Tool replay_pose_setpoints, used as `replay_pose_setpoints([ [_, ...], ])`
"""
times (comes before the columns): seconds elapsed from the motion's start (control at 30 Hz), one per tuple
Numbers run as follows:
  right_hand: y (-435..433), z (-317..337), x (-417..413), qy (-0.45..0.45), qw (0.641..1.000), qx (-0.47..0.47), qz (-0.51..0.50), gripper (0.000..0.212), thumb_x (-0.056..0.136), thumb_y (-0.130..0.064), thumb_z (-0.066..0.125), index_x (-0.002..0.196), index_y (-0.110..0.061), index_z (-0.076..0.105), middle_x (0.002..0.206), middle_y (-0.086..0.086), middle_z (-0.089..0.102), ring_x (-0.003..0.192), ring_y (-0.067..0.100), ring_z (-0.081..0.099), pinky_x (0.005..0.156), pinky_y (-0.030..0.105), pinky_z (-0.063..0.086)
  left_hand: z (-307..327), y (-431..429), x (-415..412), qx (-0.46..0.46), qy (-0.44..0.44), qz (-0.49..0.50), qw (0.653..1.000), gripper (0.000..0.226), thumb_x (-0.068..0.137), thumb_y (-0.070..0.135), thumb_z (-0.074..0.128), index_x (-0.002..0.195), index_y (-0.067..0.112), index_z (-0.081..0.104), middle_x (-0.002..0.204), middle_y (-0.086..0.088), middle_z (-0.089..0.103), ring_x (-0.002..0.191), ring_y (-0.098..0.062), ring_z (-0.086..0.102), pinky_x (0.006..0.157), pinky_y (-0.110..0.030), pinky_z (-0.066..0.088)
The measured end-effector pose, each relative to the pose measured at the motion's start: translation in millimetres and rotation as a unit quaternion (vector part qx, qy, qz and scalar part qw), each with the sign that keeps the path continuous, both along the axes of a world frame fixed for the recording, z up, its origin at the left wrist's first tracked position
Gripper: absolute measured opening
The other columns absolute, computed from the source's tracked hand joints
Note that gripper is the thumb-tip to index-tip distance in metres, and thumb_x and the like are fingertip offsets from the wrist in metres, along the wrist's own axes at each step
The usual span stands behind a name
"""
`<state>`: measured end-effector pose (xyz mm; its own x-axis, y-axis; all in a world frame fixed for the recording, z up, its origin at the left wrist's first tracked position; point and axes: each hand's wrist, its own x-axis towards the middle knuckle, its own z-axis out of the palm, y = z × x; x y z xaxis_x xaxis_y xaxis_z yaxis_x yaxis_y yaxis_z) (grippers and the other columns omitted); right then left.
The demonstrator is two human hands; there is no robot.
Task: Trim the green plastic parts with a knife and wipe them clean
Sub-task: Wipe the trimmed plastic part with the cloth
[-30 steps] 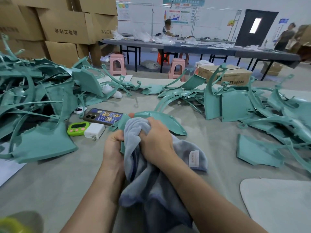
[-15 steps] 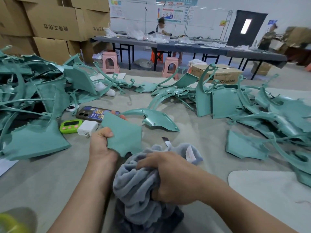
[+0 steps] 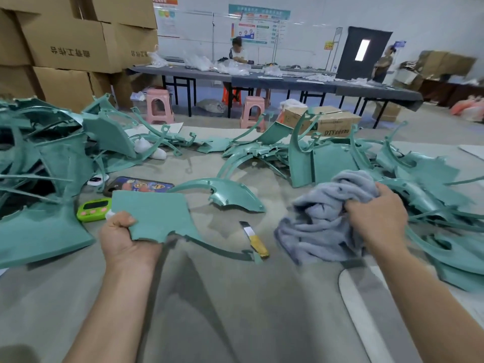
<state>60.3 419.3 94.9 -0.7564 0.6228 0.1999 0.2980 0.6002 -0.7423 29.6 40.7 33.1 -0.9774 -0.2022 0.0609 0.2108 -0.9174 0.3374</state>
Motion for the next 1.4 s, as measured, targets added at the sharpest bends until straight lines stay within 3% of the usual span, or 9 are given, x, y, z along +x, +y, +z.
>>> replay_pose_setpoints([
  [0.13, -33.4, -18.5, 7.6, 0.044, 0.983, 0.158, 0.08, 0.075, 0.078, -0.019, 0.073, 0.146, -0.028, 0.044, 0.145, 0.004, 0.05, 0.135, 0.022, 0.043, 0.113, 0.035, 0.034, -0.1, 10.6, -2.7, -0.054, -0.003, -0.026, 0.998, 0.081, 0.042, 0.005, 0.052, 0.119, 0.024, 0.07, 0.112, -0.001, 0.069, 0.103, -0.028, 0.065, 0.097, -0.048, 0.052],
  [0.2, -70.8, -23.7, 15.3, 0.089, 0.969, 0.063, 0.22, 0.048, 0.078, -0.025, 0.071, 0.124, -0.036, 0.064, 0.116, -0.018, 0.067, 0.105, 0.004, 0.06, 0.092, 0.016, 0.046, 0.8, 16.1, -5.7, -0.064, 0.008, -0.039, 0.997, 0.081, 0.056, 0.003, 0.04, 0.132, 0.024, 0.059, 0.121, -0.004, 0.066, 0.11, -0.029, 0.062, 0.103, -0.049, 0.048],
  [0.3, -127.6, -44.8, 19.0, -0.023, 0.92, -0.167, 0.354, 0.034, 0.085, -0.027, 0.074, 0.118, -0.026, 0.072, 0.098, -0.013, 0.076, 0.089, 0.004, 0.071, 0.089, 0.033, 0.058, 2.8, 26.2, -5.3, -0.092, 0.01, -0.085, 0.992, 0.072, 0.066, 0.002, 0.037, 0.131, 0.025, 0.059, 0.13, -0.005, 0.067, 0.11, -0.026, 0.069, 0.094, -0.05, 0.056],
  [0.4, -167.0, -65.5, 18.7, -0.061, 0.871, -0.303, 0.381, 0.035, 0.092, -0.009, 0.069, 0.127, -0.014, 0.064, 0.095, -0.003, 0.078, 0.087, 0.023, 0.074, 0.088, 0.048, 0.06, -1.3, 37.9, -5.6, -0.157, -0.018, -0.133, 0.978, 0.064, 0.076, 0.001, 0.042, 0.133, 0.024, 0.059, 0.131, -0.004, 0.068, 0.108, -0.026, 0.07, 0.089, -0.047, 0.059],
  [0.53, -166.9, -71.3, 18.3, -0.035, 0.8, -0.497, 0.334, 0.021, 0.095, 0.012, 0.053, 0.113, 0.001, 0.057, 0.069, 0.013, 0.068, 0.052, 0.024, 0.062, 0.049, 0.03, 0.054, -9.5, 53.8, -7.5, -0.352, -0.154, -0.069, 0.921, 0.042, 0.088, -0.01, 0.053, 0.12, 0.014, 0.068, 0.113, -0.018, 0.074, 0.092, -0.035, 0.071, 0.085, -0.049, 0.057],
  [0.8, -156.0, -80.0, 16.5, 0.0, 0.846, -0.435, 0.306, 0.008, 0.102, 0.0, 0.05, 0.104, 0.001, 0.057, 0.067, 0.018, 0.064, 0.048, 0.024, 0.062, 0.044, 0.028, 0.049, -19.8, 78.0, -3.4, -0.515, -0.115, 0.077, 0.846, 0.037, 0.076, 0.005, 0.084, 0.103, 0.025, 0.07, 0.096, 0.006, 0.078, 0.085, -0.012, 0.074, 0.07, -0.026, 0.06],
  [1.0, -158.3, -83.4, 16.2, -0.014, 0.838, -0.428, 0.338, 0.007, 0.102, -0.004, 0.051, 0.102, -0.005, 0.058, 0.064, 0.014, 0.066, 0.045, 0.024, 0.06, 0.042, 0.029, 0.046, -16.9, 76.1, -2.2, -0.516, -0.187, 0.163, 0.82, 0.022, 0.089, 0.044, 0.055, 0.094, 0.031, 0.073, 0.092, 0.008, 0.077, 0.093, -0.019, 0.072, 0.088, -0.046, 0.058],
  [1.17, -156.2, -84.3, 17.3, 0.021, 0.833, -0.464, 0.301, 0.025, 0.109, -0.02, 0.044, 0.096, -0.003, 0.058, 0.062, 0.015, 0.063, 0.043, 0.023, 0.056, 0.04, 0.026, 0.042, -9.0, 71.8, 2.5, -0.367, -0.197, -0.04, 0.908, 0.031, 0.099, 0.025, 0.053, 0.089, 0.017, 0.081, 0.101, -0.007, 0.078, 0.093, -0.026, 0.074, 0.082, -0.04, 0.055],
  [1.4, -148.7, -72.4, 13.0, 0.021, 0.813, -0.521, 0.259, 0.058, 0.106, -0.042, 0.049, 0.084, 0.01, 0.065, 0.059, 0.027, 0.06, 0.037, 0.028, 0.053, 0.038, 0.028, 0.044, -1.5, 81.8, 19.5, -0.386, -0.095, -0.218, 0.891, 0.055, 0.059, -0.011, 0.045, 0.112, -0.021, 0.056, 0.102, -0.031, 0.064, 0.079, -0.039, 0.06, 0.076, -0.045, 0.047],
])
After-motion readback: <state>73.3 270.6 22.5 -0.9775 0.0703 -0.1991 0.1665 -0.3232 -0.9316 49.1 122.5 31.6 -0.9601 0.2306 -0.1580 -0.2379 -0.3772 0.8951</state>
